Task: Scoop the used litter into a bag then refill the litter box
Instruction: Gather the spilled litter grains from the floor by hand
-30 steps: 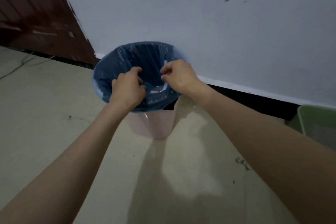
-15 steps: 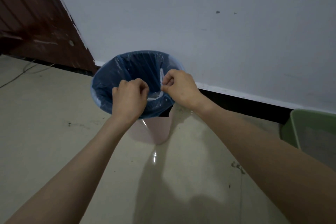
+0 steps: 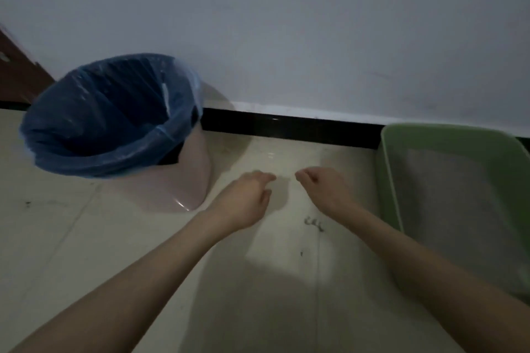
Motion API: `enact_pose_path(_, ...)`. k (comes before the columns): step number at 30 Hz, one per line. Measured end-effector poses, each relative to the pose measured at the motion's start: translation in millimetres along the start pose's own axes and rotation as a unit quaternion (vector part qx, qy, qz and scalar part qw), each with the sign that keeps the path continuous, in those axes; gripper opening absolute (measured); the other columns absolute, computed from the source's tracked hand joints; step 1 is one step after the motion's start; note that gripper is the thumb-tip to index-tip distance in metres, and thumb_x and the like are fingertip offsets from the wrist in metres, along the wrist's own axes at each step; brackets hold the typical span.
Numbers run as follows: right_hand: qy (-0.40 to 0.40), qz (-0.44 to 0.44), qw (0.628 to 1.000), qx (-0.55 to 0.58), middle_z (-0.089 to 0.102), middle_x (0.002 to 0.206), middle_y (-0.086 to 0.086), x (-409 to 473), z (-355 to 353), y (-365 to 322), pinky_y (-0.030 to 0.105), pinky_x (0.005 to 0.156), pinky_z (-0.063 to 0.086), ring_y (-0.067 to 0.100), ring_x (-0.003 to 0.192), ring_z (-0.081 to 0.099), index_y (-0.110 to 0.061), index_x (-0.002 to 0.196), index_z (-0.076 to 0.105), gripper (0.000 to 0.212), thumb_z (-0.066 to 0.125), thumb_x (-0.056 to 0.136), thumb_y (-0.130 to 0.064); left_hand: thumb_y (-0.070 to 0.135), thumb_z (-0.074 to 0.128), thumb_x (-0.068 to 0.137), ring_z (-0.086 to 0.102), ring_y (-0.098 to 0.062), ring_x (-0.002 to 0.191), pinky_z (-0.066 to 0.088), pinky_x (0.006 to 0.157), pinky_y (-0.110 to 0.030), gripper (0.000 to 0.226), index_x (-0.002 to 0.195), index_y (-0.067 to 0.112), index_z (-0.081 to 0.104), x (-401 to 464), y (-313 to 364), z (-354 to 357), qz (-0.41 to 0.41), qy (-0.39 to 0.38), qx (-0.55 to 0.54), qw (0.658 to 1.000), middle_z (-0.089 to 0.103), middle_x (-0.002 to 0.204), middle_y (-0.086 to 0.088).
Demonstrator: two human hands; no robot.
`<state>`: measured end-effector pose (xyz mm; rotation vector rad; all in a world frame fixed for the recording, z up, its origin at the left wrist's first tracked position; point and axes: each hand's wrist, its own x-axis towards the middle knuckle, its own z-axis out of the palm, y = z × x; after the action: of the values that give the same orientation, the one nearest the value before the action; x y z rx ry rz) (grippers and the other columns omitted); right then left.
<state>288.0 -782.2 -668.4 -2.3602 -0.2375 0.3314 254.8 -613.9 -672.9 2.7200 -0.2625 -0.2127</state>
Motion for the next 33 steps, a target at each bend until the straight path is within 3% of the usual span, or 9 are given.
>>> enact_pose_path(2, -0.021, 0.036, 0.998, -0.044, 0.065, 0.108, 0.009, -22, 15, 49, 0.029, 0.086, 0.039, 0.02, 0.1, 0.06, -0.011, 0.103, 0.065, 0.031, 0.038, 0.1, -0.026, 0.01, 0.036, 0.096, 0.026, -0.022, 0.139, 0.026, 0.111, -0.031, 0.051, 0.146, 0.01, 0.025, 8, 6, 46, -0.001, -0.166, 0.07, 0.984, 0.025, 0.153, -0.008)
enact_pose_path(4, -0.093, 0.048, 0.985, -0.134, 0.036, 0.148, 0.011, -43, 34, 95, 0.025, 0.109, 0.02, 0.022, 0.139, 0.029, -0.007, 0.138, 0.04, 0.046, 0.026, 0.102, -0.033, 0.006, 0.031, 0.094, 0.004, -0.02, 0.145, 0.013, 0.115, -0.034, 0.06, 0.149, 0.01, 0.007, 14, 7, 81, 0.009, -0.267, 0.137, 0.954, 0.001, 0.158, -0.006)
enact_pose_path(7, -0.143, 0.025, 0.969, -0.202, 0.005, 0.158, 0.006, -65, 64, 144, 0.033, 0.117, 0.0, 0.02, 0.146, -0.003, -0.009, 0.149, 0.012, 0.092, -0.019, 0.079, -0.061, 0.018, 0.023, 0.101, -0.012, -0.018, 0.144, 0.0, 0.116, -0.038, 0.057, 0.149, 0.013, -0.006, 19, 3, 116, 0.021, -0.318, 0.167, 0.933, -0.017, 0.156, -0.002)
enact_pose_path(11, -0.153, 0.024, 0.953, -0.261, 0.02, 0.155, 0.007, -68, 91, 174, 0.038, 0.118, 0.0, 0.023, 0.144, 0.018, -0.006, 0.146, 0.027, 0.102, -0.029, 0.077, -0.058, 0.018, 0.02, 0.1, -0.017, -0.017, 0.143, -0.005, 0.117, -0.038, 0.058, 0.148, 0.016, -0.013, 21, -8, 139, 0.049, -0.347, 0.202, 0.915, -0.022, 0.155, 0.001)
enact_pose_path(15, -0.101, -0.002, 0.955, -0.278, 0.053, 0.136, 0.006, -53, 108, 181, 0.044, 0.105, 0.027, 0.021, 0.125, 0.052, -0.006, 0.127, 0.057, 0.064, 0.023, 0.091, -0.047, 0.006, 0.026, 0.093, -0.02, -0.018, 0.142, -0.009, 0.117, -0.037, 0.069, 0.146, 0.015, -0.018, 32, -13, 149, 0.098, -0.307, 0.228, 0.919, -0.03, 0.149, 0.003)
enact_pose_path(23, -0.033, -0.041, 0.954, -0.294, 0.052, 0.138, 0.008, -25, 119, 177, 0.043, 0.104, 0.022, 0.02, 0.128, 0.049, -0.004, 0.131, 0.051, 0.062, 0.028, 0.088, -0.041, 0.002, 0.031, 0.087, -0.027, -0.011, 0.133, -0.011, 0.115, -0.033, 0.076, 0.146, 0.017, -0.015, 46, -14, 166, 0.138, -0.259, 0.182, 0.939, -0.031, 0.142, 0.004)
enact_pose_path(26, -0.005, -0.051, 0.959, -0.277, 0.047, 0.141, 0.012, -32, 117, 182, 0.041, 0.106, 0.021, 0.024, 0.131, 0.045, -0.001, 0.134, 0.047, 0.058, 0.03, 0.09, -0.035, 0.009, 0.02, 0.081, 0.01, -0.022, 0.142, 0.006, 0.117, -0.035, 0.065, 0.146, 0.006, 0.022, 46, -20, 170, 0.157, -0.163, 0.046, 0.973, 0.01, 0.153, -0.006)
enact_pose_path(28, 0.009, -0.02, 0.964, -0.266, 0.042, 0.144, 0.014, -40, 115, 187, 0.04, 0.108, 0.018, 0.026, 0.134, 0.04, 0.0, 0.137, 0.041, 0.058, 0.029, 0.091, -0.033, 0.015, 0.028, 0.084, 0.05, -0.036, 0.122, 0.032, 0.108, -0.036, 0.051, 0.126, 0.0, 0.053, 47, -24, 176, 0.124, -0.051, -0.026, 0.991, 0.054, 0.13, -0.019)
enact_pose_path(33, 0.048, 0.048, 0.955, -0.289, 0.041, 0.145, 0.014, -36, 109, 196, 0.041, 0.111, 0.015, 0.026, 0.135, 0.038, -0.001, 0.137, 0.042, 0.059, 0.03, 0.09, -0.033, 0.051, 0.064, 0.077, 0.048, -0.027, 0.094, 0.039, 0.08, -0.037, 0.048, 0.098, 0.008, 0.058, 73, -11, 187, -0.023, 0.008, 0.039, 0.999, 0.054, 0.099, -0.009)
